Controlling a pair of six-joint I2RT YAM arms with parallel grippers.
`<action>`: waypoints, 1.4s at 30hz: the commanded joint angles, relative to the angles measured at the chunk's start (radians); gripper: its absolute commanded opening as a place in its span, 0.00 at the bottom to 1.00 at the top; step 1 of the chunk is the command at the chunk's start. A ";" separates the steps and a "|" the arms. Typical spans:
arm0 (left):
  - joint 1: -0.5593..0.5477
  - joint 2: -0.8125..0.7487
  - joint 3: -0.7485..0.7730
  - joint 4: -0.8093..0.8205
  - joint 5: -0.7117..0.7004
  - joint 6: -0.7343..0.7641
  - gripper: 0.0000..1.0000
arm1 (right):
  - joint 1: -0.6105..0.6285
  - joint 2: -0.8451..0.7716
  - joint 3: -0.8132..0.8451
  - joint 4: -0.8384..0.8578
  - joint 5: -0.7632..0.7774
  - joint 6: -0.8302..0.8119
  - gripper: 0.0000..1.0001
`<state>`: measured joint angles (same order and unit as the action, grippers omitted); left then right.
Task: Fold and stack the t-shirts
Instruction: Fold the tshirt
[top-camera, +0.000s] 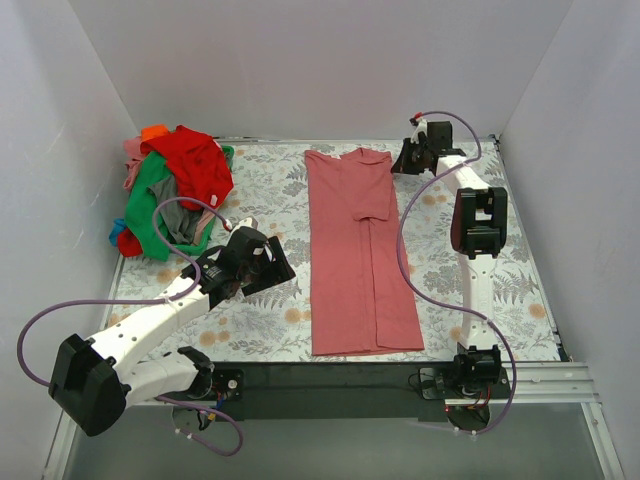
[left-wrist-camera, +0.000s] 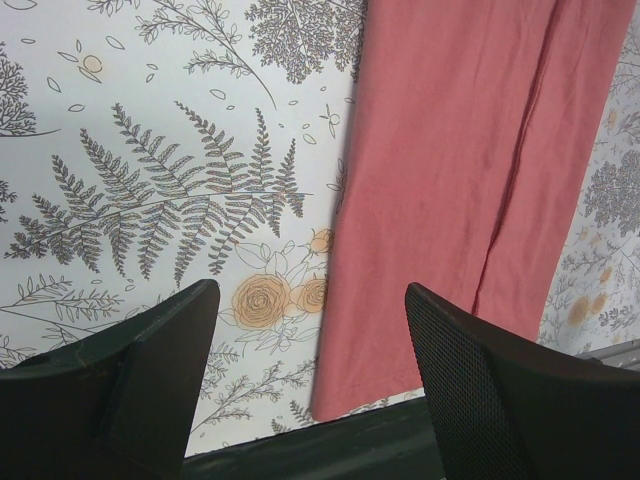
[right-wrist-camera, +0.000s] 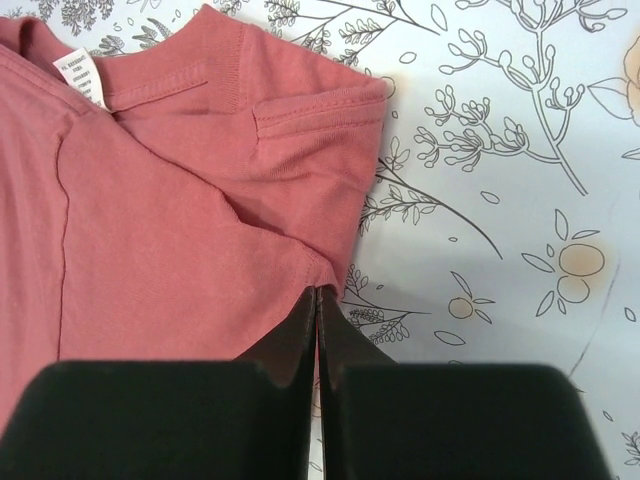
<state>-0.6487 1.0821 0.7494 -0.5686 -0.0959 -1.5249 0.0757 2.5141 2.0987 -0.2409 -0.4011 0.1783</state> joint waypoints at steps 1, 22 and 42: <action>0.007 -0.021 0.031 -0.007 -0.024 0.009 0.74 | -0.004 -0.095 0.024 0.011 0.002 -0.028 0.01; 0.007 -0.042 0.041 -0.025 -0.039 0.019 0.74 | 0.167 -0.179 -0.091 0.017 0.048 -0.135 0.01; 0.007 -0.065 0.048 0.013 -0.007 0.083 0.77 | 0.305 -0.377 -0.197 -0.115 -0.091 -0.428 0.27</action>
<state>-0.6487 1.0489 0.7654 -0.5823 -0.1131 -1.4876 0.3805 2.2860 1.9034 -0.3328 -0.3641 -0.1272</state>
